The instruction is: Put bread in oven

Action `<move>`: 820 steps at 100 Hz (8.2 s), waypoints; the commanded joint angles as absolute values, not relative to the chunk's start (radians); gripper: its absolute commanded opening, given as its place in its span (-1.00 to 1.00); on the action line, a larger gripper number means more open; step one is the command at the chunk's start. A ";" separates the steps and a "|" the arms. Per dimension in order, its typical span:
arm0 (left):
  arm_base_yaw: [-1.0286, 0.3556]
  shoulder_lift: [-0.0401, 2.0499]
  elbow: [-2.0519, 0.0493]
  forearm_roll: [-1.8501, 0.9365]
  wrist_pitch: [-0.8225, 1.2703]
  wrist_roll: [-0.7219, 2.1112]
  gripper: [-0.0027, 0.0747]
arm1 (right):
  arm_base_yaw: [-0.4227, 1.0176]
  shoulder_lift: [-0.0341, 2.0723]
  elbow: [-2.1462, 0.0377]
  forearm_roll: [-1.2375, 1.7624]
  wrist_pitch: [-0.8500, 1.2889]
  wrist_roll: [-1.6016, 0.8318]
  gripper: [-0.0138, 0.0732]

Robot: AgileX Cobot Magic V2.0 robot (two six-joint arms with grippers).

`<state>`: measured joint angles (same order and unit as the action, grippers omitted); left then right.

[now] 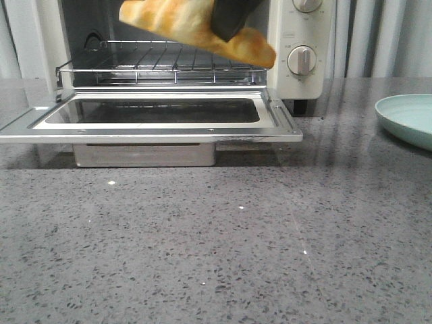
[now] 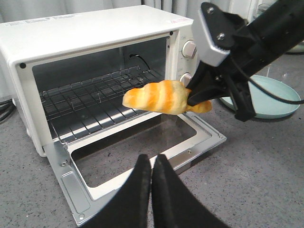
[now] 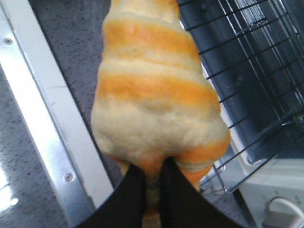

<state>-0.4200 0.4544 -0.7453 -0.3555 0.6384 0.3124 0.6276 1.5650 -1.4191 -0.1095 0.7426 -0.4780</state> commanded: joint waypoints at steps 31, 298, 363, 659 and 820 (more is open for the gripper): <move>-0.417 0.459 -0.771 -0.380 0.564 0.304 -0.99 | 0.627 1.710 -1.732 -0.166 0.694 -0.489 -0.82; -0.417 0.459 -0.771 -0.384 0.597 0.304 -0.99 | 0.689 1.710 -1.770 -0.247 0.642 -0.298 0.44; -0.417 0.246 -0.722 -0.276 0.543 0.273 -0.99 | 0.775 1.314 -1.517 -0.223 0.810 -0.150 -0.79; -0.155 -0.029 0.023 -0.103 0.259 0.093 -0.99 | 0.660 0.115 -0.576 -0.533 0.513 0.164 -0.79; -0.155 -0.029 0.023 -0.103 0.259 0.093 -0.99 | -0.001 -0.009 0.035 -0.264 0.276 0.211 -0.79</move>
